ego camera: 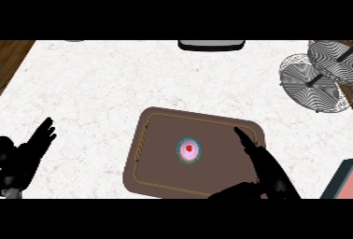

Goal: Pick the cupcake from the tray and place it in the tiered basket

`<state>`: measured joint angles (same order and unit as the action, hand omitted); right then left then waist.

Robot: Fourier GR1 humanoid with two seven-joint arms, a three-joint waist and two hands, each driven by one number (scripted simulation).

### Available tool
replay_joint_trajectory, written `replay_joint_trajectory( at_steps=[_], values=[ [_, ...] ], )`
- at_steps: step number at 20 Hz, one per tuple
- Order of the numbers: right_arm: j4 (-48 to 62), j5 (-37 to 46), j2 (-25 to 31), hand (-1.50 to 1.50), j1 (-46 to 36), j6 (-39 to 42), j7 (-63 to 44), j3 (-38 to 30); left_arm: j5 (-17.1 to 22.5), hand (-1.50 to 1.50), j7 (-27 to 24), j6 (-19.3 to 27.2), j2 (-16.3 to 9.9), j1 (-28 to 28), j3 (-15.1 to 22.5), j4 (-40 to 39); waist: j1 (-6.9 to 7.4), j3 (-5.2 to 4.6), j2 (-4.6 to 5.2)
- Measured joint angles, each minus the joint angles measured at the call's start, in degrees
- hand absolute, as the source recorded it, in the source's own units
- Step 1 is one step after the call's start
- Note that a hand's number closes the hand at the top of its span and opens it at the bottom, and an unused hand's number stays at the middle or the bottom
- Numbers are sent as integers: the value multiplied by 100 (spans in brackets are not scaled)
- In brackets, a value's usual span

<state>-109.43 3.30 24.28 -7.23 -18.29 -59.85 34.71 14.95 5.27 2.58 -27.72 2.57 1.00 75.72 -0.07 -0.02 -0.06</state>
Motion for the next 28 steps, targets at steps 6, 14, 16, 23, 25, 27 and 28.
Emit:
replay_joint_trajectory(
  at_steps=[6,14,16,23,25,27,28],
  values=[
    [116,134,-362,-150,365,193,231,-129,-272,0,-8,-73,244,-80,-126,-101,5,2,3],
    [566,418,-826,-150,587,557,669,-395,-496,0,190,-266,388,-17,-432,130,14,2,3],
    [625,549,-1002,-150,547,618,657,-425,-558,0,239,-308,443,72,-491,276,16,3,3],
    [1143,848,-1485,-150,477,853,965,-623,-833,0,360,-385,695,88,-627,453,20,2,4],
    [1343,914,-1629,-150,439,876,1067,-697,-867,0,248,-509,692,25,-731,250,17,3,4],
    [1548,1002,-1840,-150,277,871,1034,-758,-900,0,224,-599,688,-17,-804,159,18,2,6],
    [1556,1079,-1918,-150,326,851,1034,-725,-907,0,226,-635,706,-1,-844,179,18,2,5]
  ],
)
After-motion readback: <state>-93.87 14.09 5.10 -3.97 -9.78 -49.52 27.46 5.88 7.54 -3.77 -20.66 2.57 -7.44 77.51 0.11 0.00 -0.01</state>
